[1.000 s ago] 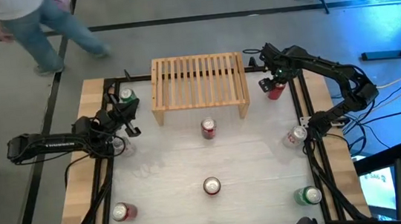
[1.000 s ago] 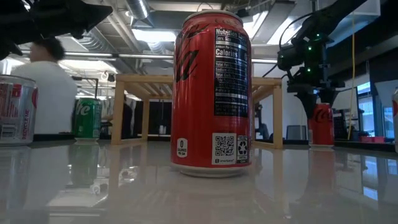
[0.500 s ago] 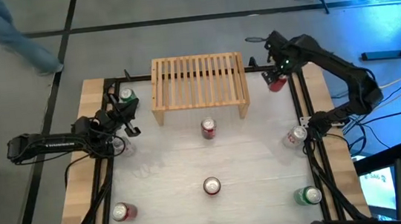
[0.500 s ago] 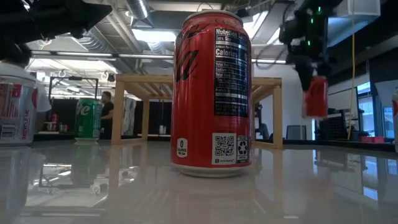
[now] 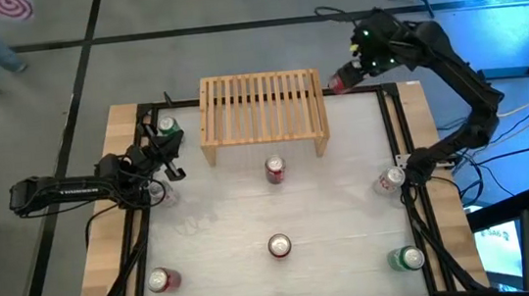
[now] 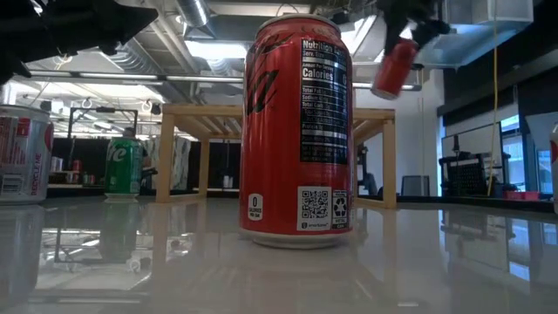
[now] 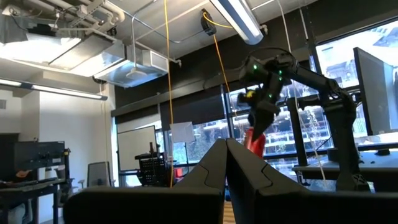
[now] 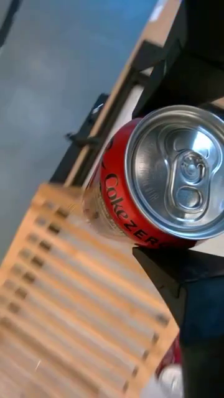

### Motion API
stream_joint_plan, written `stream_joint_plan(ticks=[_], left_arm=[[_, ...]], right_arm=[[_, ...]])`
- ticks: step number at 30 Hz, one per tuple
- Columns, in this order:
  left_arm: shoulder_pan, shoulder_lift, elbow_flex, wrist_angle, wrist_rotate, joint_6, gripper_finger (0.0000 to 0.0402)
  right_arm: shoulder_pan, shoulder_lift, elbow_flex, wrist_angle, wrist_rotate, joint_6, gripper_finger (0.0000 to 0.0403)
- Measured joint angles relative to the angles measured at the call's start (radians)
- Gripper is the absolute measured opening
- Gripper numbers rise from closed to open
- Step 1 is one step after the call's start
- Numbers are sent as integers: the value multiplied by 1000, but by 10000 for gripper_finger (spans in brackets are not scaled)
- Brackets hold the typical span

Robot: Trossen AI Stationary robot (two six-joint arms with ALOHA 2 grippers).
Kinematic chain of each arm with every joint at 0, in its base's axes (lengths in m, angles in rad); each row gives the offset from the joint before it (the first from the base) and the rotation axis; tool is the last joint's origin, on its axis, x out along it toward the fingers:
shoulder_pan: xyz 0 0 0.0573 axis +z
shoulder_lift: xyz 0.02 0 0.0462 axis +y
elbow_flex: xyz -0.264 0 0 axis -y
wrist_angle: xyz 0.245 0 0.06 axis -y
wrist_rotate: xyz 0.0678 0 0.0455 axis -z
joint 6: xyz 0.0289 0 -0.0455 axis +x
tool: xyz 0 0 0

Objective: Place canned beverage on shelf
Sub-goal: Put the top red soda can on the shelf

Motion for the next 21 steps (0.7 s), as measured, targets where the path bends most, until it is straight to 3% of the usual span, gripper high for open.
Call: stream_joint_plan(ticks=[14, 21], left_arm=[[0, 0, 0, -13, -1, -1, 3], [0, 0, 0, -21, 1, -2, 3]], right_arm=[[26, 350, 336, -95, -95, -68, 288], [25, 430, 389, -133, -103, -99, 288]])
